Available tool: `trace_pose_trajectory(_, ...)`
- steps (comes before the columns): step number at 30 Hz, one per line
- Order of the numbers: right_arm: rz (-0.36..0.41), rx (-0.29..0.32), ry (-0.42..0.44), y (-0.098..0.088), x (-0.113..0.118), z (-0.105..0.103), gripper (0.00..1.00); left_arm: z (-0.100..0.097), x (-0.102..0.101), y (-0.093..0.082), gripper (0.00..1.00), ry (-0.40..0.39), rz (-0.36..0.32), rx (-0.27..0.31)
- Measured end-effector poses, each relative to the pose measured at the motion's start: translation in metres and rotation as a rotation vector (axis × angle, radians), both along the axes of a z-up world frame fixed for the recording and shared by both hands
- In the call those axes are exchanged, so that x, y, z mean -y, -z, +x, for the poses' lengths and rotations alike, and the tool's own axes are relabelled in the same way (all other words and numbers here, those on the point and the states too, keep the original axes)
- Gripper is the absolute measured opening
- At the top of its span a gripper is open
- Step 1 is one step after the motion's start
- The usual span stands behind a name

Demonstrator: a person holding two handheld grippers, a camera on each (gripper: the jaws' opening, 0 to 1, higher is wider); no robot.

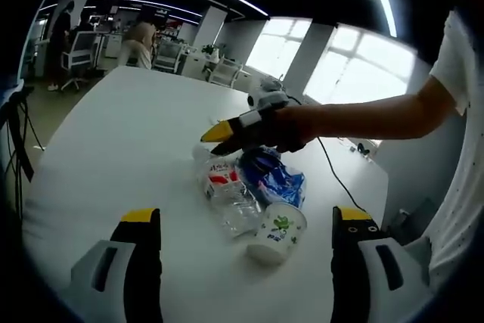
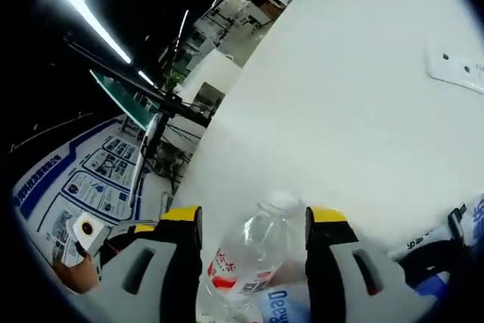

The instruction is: Arrange the tabletop items into an orderly group along one side of the table until the central work area is clear of visible clutter.

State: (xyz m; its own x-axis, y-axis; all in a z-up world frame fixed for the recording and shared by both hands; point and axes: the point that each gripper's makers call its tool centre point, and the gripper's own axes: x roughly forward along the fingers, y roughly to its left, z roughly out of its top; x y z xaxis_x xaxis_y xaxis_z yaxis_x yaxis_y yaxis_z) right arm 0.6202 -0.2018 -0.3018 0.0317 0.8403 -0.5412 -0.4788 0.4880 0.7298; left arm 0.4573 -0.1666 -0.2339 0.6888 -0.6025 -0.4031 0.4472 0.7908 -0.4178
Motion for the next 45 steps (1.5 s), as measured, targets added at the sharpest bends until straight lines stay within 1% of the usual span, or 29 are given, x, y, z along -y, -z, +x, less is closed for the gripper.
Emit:
trace_pose_trajectory(2, 0.006, -0.042, 0.009, 0.001, -0.002, -0.003, 0.53, 0.001, 0.000, 0.001, 0.96, -0.001, -0.002, -0.001)
trace_pose_trajectory(3, 0.009, -0.045, 0.010, 0.002, -0.003, -0.002, 0.53, 0.001, 0.000, 0.001, 0.96, -0.001, -0.003, -0.001)
trace_pose_trajectory(4, 0.018, -0.066, 0.011, 0.003, -0.004, -0.003, 0.52, 0.002, 0.001, 0.001, 0.96, -0.001, -0.005, 0.000)
trace_pose_trajectory(7, 0.010, -0.087, 0.013, 0.008, -0.006, -0.002, 0.51, 0.003, 0.001, 0.001, 0.96, -0.004, -0.012, 0.002)
trace_pose_trajectory(8, 0.019, -0.091, 0.007, 0.008, -0.007, -0.003, 0.48, 0.004, 0.002, 0.001, 0.96, -0.004, -0.013, 0.003)
trace_pose_trajectory(13, 0.043, -0.143, 0.042, 0.011, -0.009, 0.001, 0.41, 0.006, 0.003, 0.002, 0.96, -0.004, -0.018, 0.002)
trace_pose_trajectory(19, 0.050, -0.149, 0.061, 0.014, -0.010, 0.001, 0.29, 0.007, 0.002, 0.006, 0.96, -0.010, -0.024, -0.003)
trace_pose_trajectory(20, 0.055, -0.166, 0.077, 0.015, -0.010, 0.001, 0.28, 0.007, 0.002, 0.008, 0.96, -0.009, -0.024, -0.006)
trace_pose_trajectory(23, 0.046, -0.149, 0.076, 0.019, -0.010, 0.003, 0.22, 0.009, 0.002, 0.009, 0.96, -0.011, -0.032, -0.010)
trace_pose_trajectory(24, 0.049, -0.196, 0.073, 0.016, -0.011, -0.003, 0.22, 0.010, 0.002, 0.009, 0.96, -0.011, -0.032, -0.009)
trace_pose_trajectory(25, 0.053, -0.177, 0.092, 0.016, -0.015, 0.002, 0.21, 0.010, 0.002, 0.010, 0.96, -0.010, -0.030, -0.010)
trace_pose_trajectory(26, 0.049, -0.159, 0.078, 0.015, -0.017, 0.001, 0.21, 0.011, 0.001, 0.010, 0.95, -0.010, -0.027, -0.010)
trace_pose_trajectory(28, 0.047, -0.165, 0.086, 0.013, -0.017, 0.002, 0.21, 0.013, 0.000, 0.012, 0.95, -0.008, -0.025, -0.012)
trace_pose_trajectory(33, 0.063, -0.142, 0.093, 0.010, -0.020, 0.002, 0.20, 0.016, 0.000, 0.014, 0.95, 0.000, -0.017, -0.012)
trace_pose_trajectory(38, 0.064, -0.127, 0.088, 0.008, -0.017, 0.005, 0.20, 0.021, -0.001, 0.016, 0.94, -0.001, -0.035, -0.012)
trace_pose_trajectory(40, 0.071, -0.111, 0.083, 0.005, -0.017, 0.002, 0.20, 0.024, -0.002, 0.017, 0.94, -0.002, -0.039, -0.011)
trace_pose_trajectory(42, 0.069, -0.107, 0.085, 0.005, -0.014, 0.004, 0.19, 0.028, -0.001, 0.017, 0.93, 0.002, -0.040, -0.010)
trace_pose_trajectory(45, 0.077, -0.079, 0.089, 0.000, -0.013, 0.005, 0.19, 0.035, 0.000, 0.020, 0.92, 0.009, -0.048, -0.011)
